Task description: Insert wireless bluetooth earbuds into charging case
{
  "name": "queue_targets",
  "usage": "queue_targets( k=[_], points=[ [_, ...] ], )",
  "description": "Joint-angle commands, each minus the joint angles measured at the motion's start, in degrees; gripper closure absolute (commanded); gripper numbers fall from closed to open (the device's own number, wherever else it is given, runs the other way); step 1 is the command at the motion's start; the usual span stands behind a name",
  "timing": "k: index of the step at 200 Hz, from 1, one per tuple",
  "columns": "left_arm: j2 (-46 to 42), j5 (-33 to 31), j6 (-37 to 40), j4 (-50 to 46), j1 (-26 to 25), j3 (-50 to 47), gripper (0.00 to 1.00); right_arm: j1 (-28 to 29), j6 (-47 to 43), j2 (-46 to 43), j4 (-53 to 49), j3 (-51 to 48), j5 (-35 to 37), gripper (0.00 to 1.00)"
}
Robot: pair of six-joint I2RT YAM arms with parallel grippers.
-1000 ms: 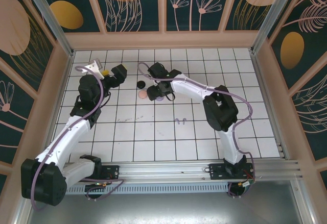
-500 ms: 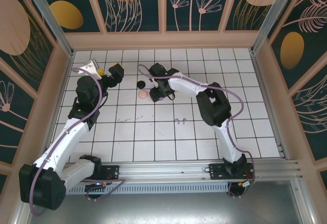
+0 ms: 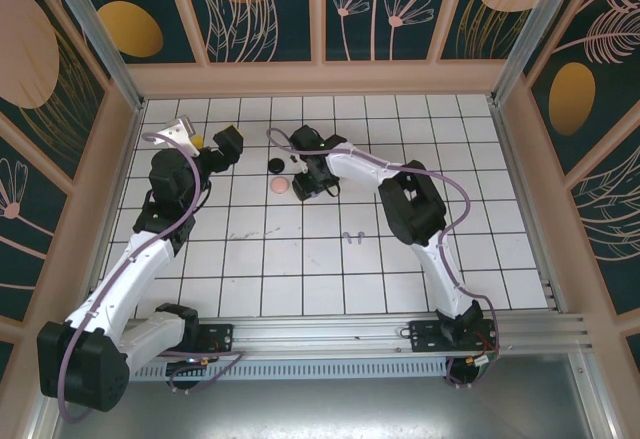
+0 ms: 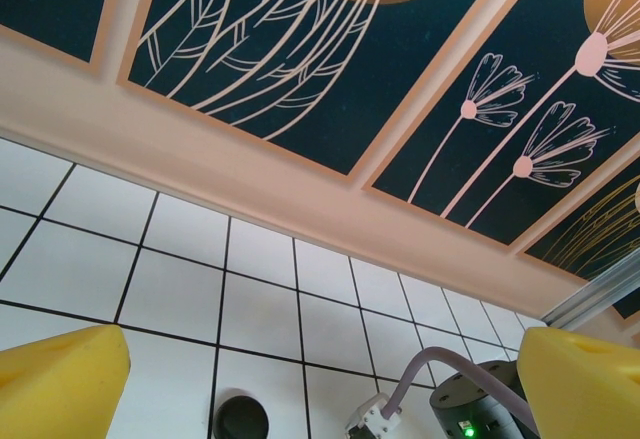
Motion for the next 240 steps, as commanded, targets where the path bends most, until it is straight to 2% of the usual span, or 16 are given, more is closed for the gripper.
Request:
queue_targets(
  k=[1, 47, 60, 85, 113, 140, 167, 215, 240],
  points=[
    [-0.1, 0.4, -0.3, 0.0, 0.2, 0.9, 0.01, 0.0, -1.0, 2.0, -2.1, 1.8, -0.5, 0.39],
    [-0.4, 3.8, -0.1, 1.3, 0.2, -0.2, 0.01, -0.1, -0.7, 3.5, -2.7, 3.3, 0.1, 0.41],
    [-0.4, 4.5, -0.1, 1.6, 0.2, -0.5, 0.01, -0.1, -0.4, 3.7, -2.7, 3.4, 0.1, 0.46],
    [-0.1, 5.1, -0.3, 2.0, 0.3, -0.9, 0.01, -0.2, 0.7, 2.9, -2.3, 2.6, -0.1, 0.63],
    [0.5, 6.6, -1.0, 3.5, 0.3, -1.9, 0.01, -0.3, 3.7, -0.3, -1.1, 0.4, 0.2, 0.67],
    [1.6, 8.5, -3.6, 6.6, 0.2, -3.9, 0.01, -0.8, 8.7, -6.7, 1.3, -3.8, 0.6, 0.67],
    [4.1, 13.5, -5.3, 10.1, 0.2, -5.8, 0.02, -1.7, 15.5, -14.7, 5.4, -9.4, 0.6, 0.67],
    [9.8, 23.9, -9.5, 26.2, -0.2, -11.5, 0.07, -2.5, 31.1, -28.8, 15.1, -19.8, 0.6, 0.67],
    [13.4, 27.7, -11.4, 34.4, -2.0, -12.8, 0.08, -2.6, 40.1, -34.7, 20.4, -23.8, 0.6, 0.67]
  ],
)
